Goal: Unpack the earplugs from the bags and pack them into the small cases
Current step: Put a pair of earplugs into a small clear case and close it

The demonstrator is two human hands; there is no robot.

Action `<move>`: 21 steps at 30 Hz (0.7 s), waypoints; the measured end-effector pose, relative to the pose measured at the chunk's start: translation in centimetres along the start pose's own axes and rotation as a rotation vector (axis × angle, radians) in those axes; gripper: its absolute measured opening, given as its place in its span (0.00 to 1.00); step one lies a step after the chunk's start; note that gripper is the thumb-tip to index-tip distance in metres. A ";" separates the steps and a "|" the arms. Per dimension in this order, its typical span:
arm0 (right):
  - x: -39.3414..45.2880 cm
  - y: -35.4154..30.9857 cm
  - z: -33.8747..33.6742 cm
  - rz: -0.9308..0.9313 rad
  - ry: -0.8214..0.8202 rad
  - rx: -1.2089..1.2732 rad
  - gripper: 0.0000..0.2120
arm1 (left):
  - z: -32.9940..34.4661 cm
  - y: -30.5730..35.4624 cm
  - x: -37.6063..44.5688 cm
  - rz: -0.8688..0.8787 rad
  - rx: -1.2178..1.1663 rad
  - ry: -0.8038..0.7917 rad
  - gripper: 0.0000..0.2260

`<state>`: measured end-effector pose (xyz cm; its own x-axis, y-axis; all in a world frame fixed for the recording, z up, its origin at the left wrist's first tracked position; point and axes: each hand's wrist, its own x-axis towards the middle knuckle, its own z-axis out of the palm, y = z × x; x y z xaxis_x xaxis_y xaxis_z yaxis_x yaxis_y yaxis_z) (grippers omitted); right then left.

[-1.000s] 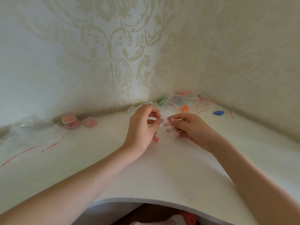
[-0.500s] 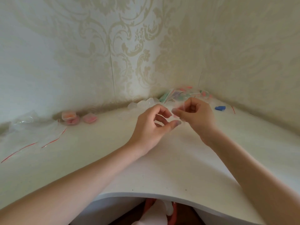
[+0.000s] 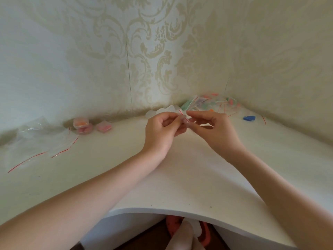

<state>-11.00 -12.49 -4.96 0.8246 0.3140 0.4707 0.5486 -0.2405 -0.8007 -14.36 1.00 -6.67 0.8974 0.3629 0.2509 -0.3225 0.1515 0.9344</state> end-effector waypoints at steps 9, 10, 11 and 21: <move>-0.4 0.3 0.6 -0.090 0.129 -0.266 0.06 | 0.3 0.2 -0.2 -0.074 -0.046 0.008 0.06; -0.4 0.2 0.6 -0.088 0.147 -0.285 0.05 | 0.3 0.3 -0.3 -0.074 -0.041 -0.003 0.07; -0.4 0.2 0.6 -0.086 0.166 -0.304 0.04 | 0.4 0.3 -0.4 -0.073 -0.031 -0.019 0.08; -0.7 -0.4 1.3 -0.164 0.140 -0.388 0.03 | 0.1 0.1 -0.2 -0.148 -0.044 0.006 0.08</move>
<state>-12.01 -11.37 -5.44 0.7183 0.2557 0.6470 0.6630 -0.5335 -0.5251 -14.54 0.83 -6.56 0.9343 0.3391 0.1098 -0.2000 0.2438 0.9490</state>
